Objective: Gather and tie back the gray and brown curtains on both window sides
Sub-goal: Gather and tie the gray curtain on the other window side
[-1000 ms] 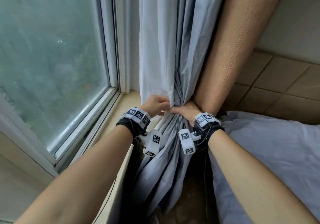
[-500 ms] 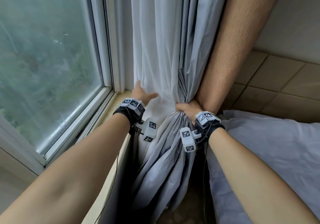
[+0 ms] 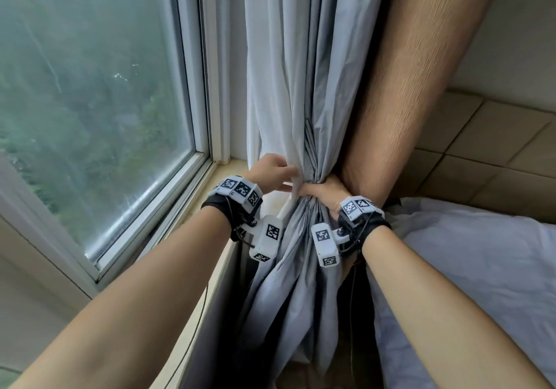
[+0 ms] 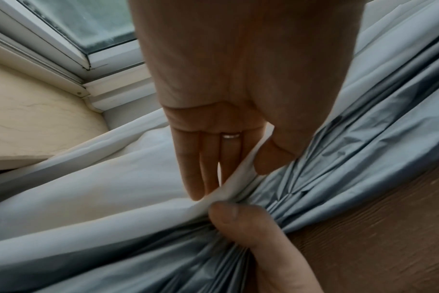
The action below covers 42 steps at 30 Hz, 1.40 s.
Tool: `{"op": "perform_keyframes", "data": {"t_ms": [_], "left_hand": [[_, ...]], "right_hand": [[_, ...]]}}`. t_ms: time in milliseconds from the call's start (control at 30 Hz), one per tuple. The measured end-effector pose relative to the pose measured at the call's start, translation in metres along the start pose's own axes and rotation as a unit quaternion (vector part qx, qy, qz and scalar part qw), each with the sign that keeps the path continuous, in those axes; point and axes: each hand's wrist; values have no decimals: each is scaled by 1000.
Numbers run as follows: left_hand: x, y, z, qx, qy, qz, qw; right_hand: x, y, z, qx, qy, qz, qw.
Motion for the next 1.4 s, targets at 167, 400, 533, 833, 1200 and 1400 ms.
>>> {"op": "perform_keyframes", "data": {"t_ms": [167, 400, 533, 833, 1200, 1400], "left_hand": [[2, 11, -7, 24, -72, 2, 997], [11, -8, 6, 10, 96, 37, 995], [17, -19, 25, 15, 81, 116, 990], [19, -21, 30, -9, 96, 115, 989], [26, -5, 0, 16, -74, -33, 997], [18, 2, 1, 24, -88, 4, 996]], "right_hand": [[1, 0, 0, 3, -4, -15, 1000], [4, -4, -1, -38, 55, -73, 995], [7, -3, -2, -70, 17, -59, 996], [8, -5, 6, -69, 56, -46, 995], [-16, -7, 13, -19, 55, -41, 997], [-9, -4, 7, -24, -26, -44, 998]]}}
Point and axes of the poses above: each hand's wrist, its own z-axis towards the middle knuckle, its own x-axis out of the back of the hand, y = z × x
